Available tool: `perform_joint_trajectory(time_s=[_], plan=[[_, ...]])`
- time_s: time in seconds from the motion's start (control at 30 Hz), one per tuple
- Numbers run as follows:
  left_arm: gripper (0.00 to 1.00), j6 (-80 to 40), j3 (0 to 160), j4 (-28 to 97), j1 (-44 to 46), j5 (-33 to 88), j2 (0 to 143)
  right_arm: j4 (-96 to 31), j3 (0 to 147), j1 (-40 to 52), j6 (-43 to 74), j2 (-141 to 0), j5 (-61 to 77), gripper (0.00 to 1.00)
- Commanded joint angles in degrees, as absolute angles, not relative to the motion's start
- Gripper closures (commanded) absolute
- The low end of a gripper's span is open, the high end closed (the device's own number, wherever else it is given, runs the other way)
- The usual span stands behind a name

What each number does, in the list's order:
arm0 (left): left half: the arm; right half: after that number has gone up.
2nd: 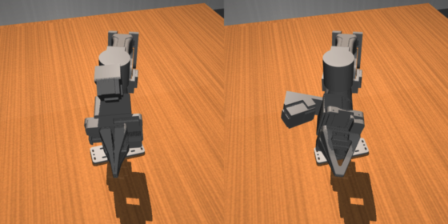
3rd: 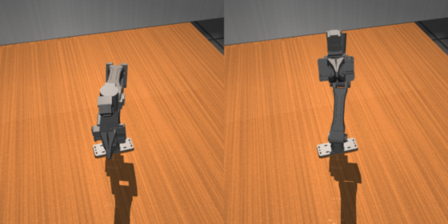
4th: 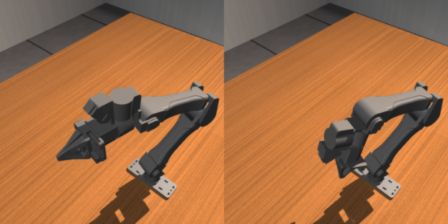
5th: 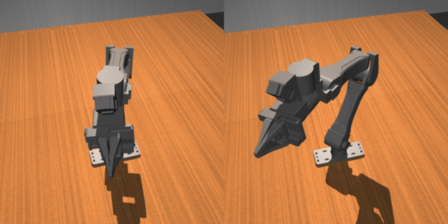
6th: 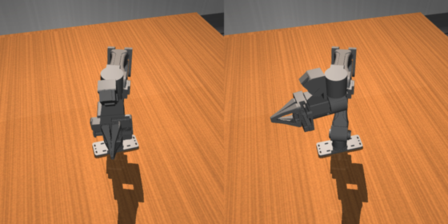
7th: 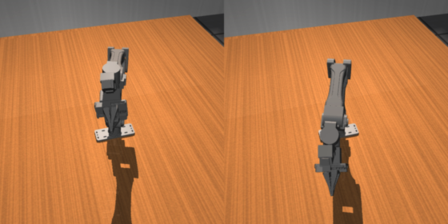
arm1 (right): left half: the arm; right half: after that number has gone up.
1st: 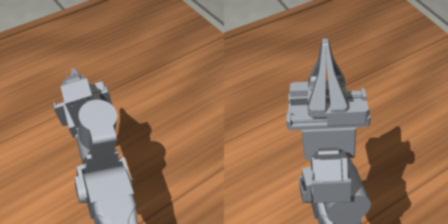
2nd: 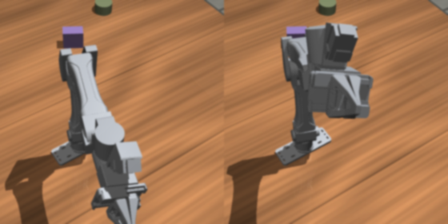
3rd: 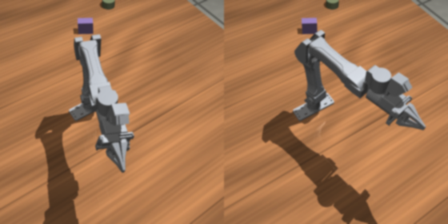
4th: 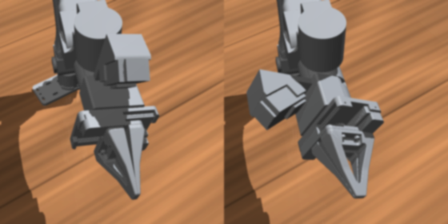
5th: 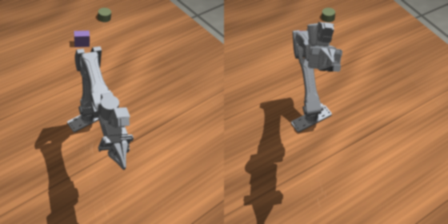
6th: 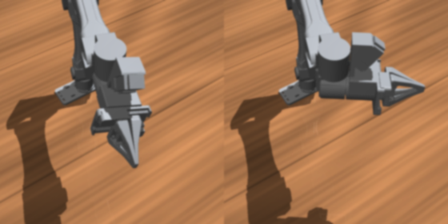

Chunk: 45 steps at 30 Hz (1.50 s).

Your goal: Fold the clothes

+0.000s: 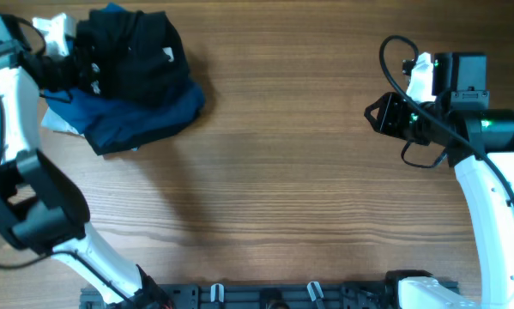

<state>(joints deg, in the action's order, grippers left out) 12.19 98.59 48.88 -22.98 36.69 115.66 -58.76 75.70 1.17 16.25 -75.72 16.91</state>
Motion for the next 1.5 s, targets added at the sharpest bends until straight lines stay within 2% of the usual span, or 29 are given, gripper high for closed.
perform_joint_trajectory(time_s=[0.0,0.1,0.33,0.37,0.4,0.5,0.53,0.57,0.67,0.8,0.93,1.03,1.27,1.47], plan=[[0.0,11.5,98.6,51.3,-22.9,22.1,118.6,-59.0,76.3,1.1,17.1,-75.6,18.0,0.68],[0.0,5.8,100.1,51.8,-23.7,20.5,116.1,-58.6,76.3,1.1,17.1,-75.6,18.0,0.68],[0.0,5.5,103.5,54.7,-24.1,24.2,101.3,-57.7,76.3,1.1,16.5,-75.6,18.0,0.67],[0.03,5.5,103.5,54.7,-23.7,24.2,98.7,-57.4,76.3,1.1,16.5,-75.6,18.0,0.67],[0.16,5.5,103.5,54.8,-23.3,24.2,96.8,-57.0,76.3,1.1,16.6,-75.6,18.0,0.66],[0.83,5.6,103.5,54.8,-20.2,24.2,93.8,-55.7,76.3,1.1,16.6,-75.6,18.0,0.66],[0.93,5.8,103.5,54.8,-19.0,24.2,93.8,-55.2,76.3,1.1,16.6,-75.6,18.0,0.66],[0.96,7.4,103.3,54.9,-16.9,24.2,94.3,-54.8,76.3,1.1,16.6,-75.6,18.0,0.66],[0.96,14.9,103.1,56.9,-11.0,22.4,97.7,-54.4,76.3,1.1,16.6,-75.6,18.0,0.66],[0.96,15.1,103.1,53.8,-7.0,9.5,105.1,-54.5,76.3,1.1,16.5,-75.6,18.0,0.65],[0.96,13.2,103.1,50.2,-7.5,5.0,114.9,-54.5,76.3,1.1,16.7,-75.6,18.0,0.63],[0.96,4.6,103.1,50.4,-9.9,-1.8,121.6,-55.1,76.3,1.1,16.7,-75.6,18.0,0.64],[0.96,1.8,103.1,49.1,-16.5,7.1,130.1,-55.2,76.3,1.1,16.5,-75.6,17.8,0.64],[0.93,1.9,103.2,49.4,-18.0,16.2,125.9,-55.9,76.3,1.1,16.5,-75.6,17.6,0.64]])
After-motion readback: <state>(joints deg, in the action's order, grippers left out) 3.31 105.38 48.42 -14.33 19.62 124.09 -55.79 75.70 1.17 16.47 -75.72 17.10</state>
